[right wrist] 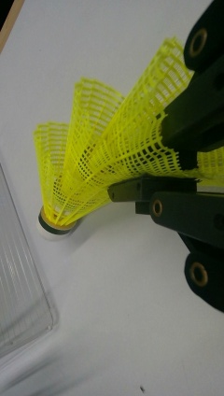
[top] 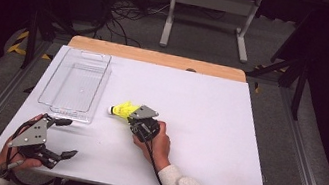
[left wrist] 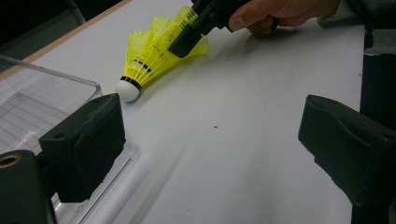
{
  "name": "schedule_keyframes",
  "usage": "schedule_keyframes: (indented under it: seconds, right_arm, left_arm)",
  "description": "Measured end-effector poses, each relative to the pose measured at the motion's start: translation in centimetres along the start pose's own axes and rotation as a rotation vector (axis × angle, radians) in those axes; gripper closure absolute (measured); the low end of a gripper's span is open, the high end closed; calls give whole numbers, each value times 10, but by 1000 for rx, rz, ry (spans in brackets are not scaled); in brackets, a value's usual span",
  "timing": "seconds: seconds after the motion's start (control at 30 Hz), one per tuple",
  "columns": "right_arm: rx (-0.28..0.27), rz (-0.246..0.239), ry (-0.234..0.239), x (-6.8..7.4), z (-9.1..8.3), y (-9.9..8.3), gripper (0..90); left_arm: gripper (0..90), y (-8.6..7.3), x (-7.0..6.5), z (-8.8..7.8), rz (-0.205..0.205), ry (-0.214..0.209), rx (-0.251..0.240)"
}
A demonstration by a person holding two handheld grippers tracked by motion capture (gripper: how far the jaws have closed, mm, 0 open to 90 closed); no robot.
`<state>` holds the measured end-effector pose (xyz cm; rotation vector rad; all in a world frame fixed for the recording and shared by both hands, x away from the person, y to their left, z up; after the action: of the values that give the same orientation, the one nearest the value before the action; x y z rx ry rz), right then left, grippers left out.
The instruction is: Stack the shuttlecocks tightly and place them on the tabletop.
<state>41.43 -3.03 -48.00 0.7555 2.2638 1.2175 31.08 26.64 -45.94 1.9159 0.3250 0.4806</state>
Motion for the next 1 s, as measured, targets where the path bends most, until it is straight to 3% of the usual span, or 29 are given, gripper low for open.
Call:
schedule_keyframes:
  seconds: [0.47,1.0]
  right_arm:
    - [-8,-17,47,2,-7,0,882]
    - [-41,-2,53,-7,-19,3,883]
  left_arm:
    - [79,0,4,-1,-11,11,-9]
    - [79,-1,6,-2,-19,15,-19]
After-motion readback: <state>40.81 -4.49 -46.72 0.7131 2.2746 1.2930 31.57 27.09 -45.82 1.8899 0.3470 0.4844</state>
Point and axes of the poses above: each handheld gripper's, and its own axes: z roughly forward along the jaws, y roughly out of its top, x roughly to its left, the point moved 1 cm from there along z, roughly forward along the jaws, and after that the axes turned 6 degrees about -x, right-handed, at the moved point
